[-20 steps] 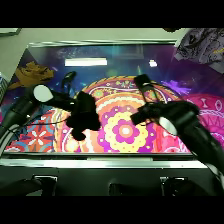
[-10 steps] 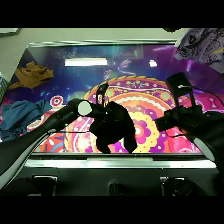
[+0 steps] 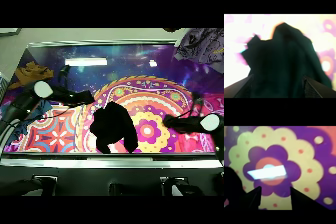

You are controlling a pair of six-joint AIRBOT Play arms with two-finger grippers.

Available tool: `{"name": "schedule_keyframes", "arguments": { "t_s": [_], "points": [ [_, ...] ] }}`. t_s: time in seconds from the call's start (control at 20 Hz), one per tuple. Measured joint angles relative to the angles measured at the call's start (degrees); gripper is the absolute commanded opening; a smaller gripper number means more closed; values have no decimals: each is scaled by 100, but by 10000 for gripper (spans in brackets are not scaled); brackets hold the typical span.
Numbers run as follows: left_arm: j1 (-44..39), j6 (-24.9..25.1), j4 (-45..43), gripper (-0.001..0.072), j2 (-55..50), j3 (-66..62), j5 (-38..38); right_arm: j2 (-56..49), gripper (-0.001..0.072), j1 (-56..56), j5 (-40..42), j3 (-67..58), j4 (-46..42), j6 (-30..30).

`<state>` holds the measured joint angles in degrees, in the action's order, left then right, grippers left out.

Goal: Fold the clothes and pants, and hang the long-sleeved shirts on hangers.

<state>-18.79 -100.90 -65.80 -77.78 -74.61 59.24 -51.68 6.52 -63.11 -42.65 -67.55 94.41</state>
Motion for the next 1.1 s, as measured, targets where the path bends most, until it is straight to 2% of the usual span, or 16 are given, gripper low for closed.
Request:
{"name": "schedule_keyframes", "arguments": {
  "t_s": [0.05, 0.1, 0.25, 0.4, 0.6, 0.65, 0.7, 0.75, 0.9, 1.1],
  "points": [
    [136, 9, -15, 720, 26, 2, 90, -254, 435, 118, -46, 221, 715, -518],
    [251, 26, -15, 720, 46, 2, 149, -472, 477, 138, -52, 398, 1182, -890],
    [472, 44, -61, 720, 63, 7, 282, -1080, 484, -201, 9, 772, 2028, -1596],
    [564, 52, -79, 720, 68, 7, 341, -1523, 484, -745, 275, 911, 2304, -1836],
    [605, 59, -83, 720, 68, 7, 385, -1926, 470, -1427, 601, 968, 2465, -1744],
    [612, 59, -83, 720, 70, 7, 409, -1985, 291, -1558, 640, 973, 2527, -1725],
    [623, 59, -85, 720, 68, 9, 435, -2028, 54, -1665, 682, 981, 2507, -1722],
    [645, 59, -83, 720, 66, 20, 470, -2065, 29, -1740, 721, 990, 2424, -1681],
    [868, 70, -81, 720, 61, 190, 509, -2024, 28, -1755, 769, 979, 2385, -1617],
    [1268, 479, 498, 720, -4, 1029, 140, -1545, 29, -1451, 608, 883, 1982, -1257]
  ]
}}
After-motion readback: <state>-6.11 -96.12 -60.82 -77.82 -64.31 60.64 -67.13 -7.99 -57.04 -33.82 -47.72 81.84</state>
